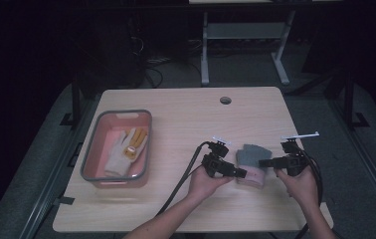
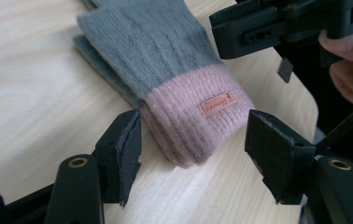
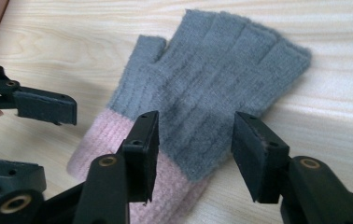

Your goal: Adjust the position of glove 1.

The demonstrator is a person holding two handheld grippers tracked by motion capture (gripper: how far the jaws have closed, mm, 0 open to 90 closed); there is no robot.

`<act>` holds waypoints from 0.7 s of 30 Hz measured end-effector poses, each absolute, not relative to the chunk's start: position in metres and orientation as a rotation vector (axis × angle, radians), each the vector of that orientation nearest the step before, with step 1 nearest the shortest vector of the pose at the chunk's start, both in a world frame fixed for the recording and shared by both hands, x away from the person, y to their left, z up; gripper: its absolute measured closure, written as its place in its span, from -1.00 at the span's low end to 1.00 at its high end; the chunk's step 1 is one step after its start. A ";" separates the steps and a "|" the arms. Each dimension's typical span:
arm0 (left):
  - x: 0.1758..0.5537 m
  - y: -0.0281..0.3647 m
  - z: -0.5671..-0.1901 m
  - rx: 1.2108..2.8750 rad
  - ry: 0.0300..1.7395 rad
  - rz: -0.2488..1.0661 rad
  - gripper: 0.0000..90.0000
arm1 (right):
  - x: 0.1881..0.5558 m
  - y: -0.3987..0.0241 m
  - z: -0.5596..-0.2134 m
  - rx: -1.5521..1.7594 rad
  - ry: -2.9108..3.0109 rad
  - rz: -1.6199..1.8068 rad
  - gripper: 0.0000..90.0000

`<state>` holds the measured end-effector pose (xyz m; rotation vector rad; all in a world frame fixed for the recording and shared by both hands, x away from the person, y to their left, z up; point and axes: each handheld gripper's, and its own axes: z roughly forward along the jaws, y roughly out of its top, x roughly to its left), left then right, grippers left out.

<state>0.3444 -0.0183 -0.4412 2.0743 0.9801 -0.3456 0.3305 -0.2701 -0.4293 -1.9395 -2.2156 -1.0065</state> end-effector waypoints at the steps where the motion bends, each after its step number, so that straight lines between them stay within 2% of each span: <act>1: 0.345 -0.020 -0.443 2.074 0.982 -0.343 -0.19 | 0.331 -0.271 -0.431 -1.937 -2.210 -1.005 0.12; 14: 0.348 -0.033 -0.458 2.093 1.016 -0.412 -0.06 | 0.332 -0.276 -0.447 -1.967 -2.160 -1.015 0.11; 21: 0.346 -0.039 -0.457 2.133 1.013 -0.372 -0.03 | 0.331 -0.279 -0.455 -1.966 -2.138 -1.037 0.11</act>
